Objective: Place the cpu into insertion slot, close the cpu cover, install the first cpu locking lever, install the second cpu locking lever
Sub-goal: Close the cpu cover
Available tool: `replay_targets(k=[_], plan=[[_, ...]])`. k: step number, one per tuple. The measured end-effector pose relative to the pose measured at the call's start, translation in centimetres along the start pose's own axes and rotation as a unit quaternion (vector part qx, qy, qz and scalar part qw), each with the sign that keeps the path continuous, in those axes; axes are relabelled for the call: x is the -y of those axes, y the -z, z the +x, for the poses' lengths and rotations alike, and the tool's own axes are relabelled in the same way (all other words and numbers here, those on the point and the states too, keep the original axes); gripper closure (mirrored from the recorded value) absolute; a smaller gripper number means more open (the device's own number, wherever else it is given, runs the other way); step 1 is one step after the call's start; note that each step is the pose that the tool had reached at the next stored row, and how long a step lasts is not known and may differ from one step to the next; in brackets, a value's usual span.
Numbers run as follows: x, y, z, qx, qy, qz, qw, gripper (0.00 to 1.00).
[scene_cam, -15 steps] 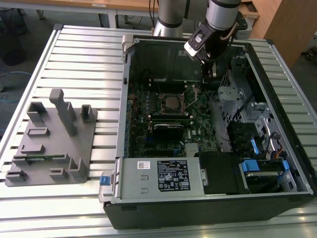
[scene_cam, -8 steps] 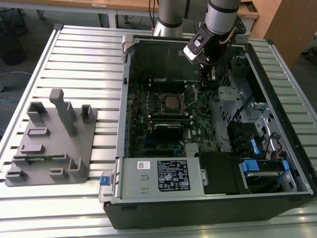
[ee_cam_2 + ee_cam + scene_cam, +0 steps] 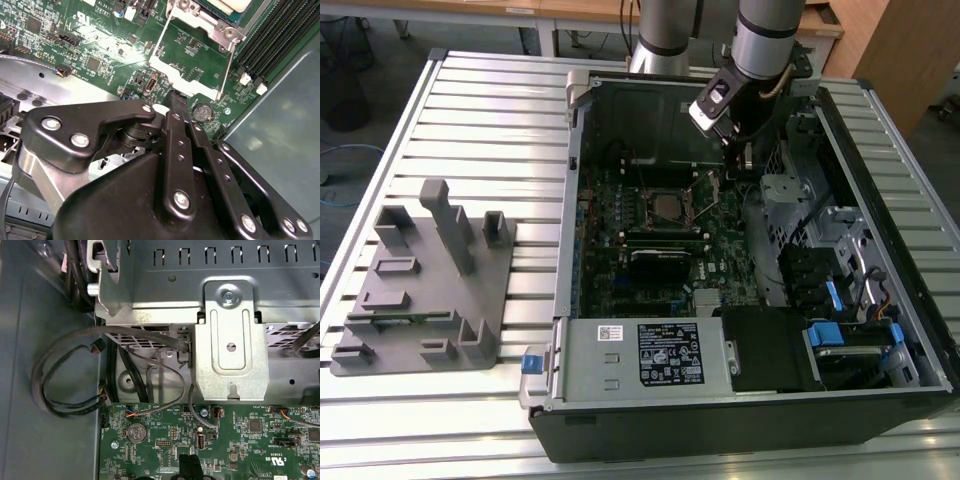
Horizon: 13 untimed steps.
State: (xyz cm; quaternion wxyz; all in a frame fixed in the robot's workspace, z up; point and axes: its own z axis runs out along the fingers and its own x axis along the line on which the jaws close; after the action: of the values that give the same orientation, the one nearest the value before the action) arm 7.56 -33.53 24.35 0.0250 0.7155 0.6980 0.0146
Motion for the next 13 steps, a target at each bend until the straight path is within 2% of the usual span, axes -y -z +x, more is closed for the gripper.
replay_targets(k=[6,13], plan=[[0.32,-0.04,0.00,-0.0001,0.000,-0.0011,1.0000,0.89],[2.26,0.03,-0.04,-0.0002,0.000,-0.0077,1.0000,0.89]])
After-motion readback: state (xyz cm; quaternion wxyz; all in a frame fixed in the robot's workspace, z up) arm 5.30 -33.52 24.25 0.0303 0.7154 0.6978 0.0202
